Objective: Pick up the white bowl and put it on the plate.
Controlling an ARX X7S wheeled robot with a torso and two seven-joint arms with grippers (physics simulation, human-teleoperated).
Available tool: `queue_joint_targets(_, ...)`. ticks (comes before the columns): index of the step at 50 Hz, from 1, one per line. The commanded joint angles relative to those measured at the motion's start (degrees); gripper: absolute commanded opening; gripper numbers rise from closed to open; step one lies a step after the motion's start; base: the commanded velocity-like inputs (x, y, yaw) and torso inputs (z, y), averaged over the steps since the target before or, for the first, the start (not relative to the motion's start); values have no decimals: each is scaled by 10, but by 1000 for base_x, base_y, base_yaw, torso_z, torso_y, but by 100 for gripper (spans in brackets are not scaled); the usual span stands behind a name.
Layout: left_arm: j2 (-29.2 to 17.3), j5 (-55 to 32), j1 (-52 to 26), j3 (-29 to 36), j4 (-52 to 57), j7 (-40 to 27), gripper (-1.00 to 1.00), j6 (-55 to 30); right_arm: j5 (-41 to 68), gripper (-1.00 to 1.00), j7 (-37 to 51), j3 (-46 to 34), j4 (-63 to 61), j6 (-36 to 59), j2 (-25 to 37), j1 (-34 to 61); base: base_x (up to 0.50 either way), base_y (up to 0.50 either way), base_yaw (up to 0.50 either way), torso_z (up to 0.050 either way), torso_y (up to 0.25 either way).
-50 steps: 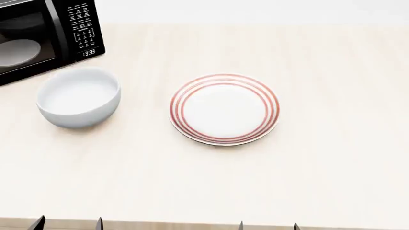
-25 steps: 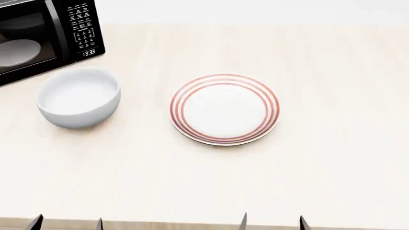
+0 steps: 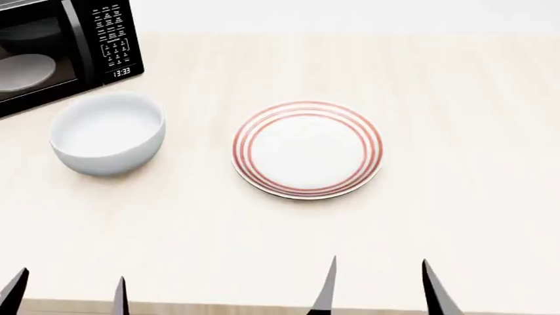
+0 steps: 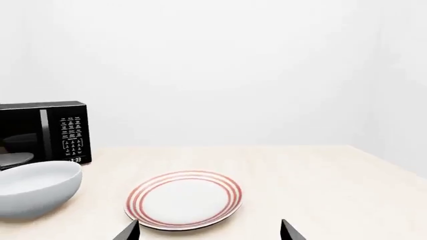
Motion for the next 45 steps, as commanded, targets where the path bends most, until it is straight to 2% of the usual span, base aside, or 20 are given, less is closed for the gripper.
queue_joint_targets(1, -8, 0, 14, 11, 63, -11, 100, -15, 3, 100, 15, -3, -35, 4, 7, -5, 0, 0, 0, 0, 0)
queue_joint_targets(5, -11, -3, 15, 12, 71, -13, 100, -16, 11, 100, 8, -6, -40, -16, 14, -13, 34, 0, 0, 0, 0)
queue_joint_targets(41, -29, -14, 11, 26, 70, -36, 100, -14, 13, 100, 30, -21, -34, -8, 30, -3, 500, 0, 0, 0, 0)
queue_joint_targets(45, -31, -15, 12, 28, 72, -38, 100, -16, 6, 100, 35, -29, -31, -9, 31, -5, 193, 0, 0, 0, 0)
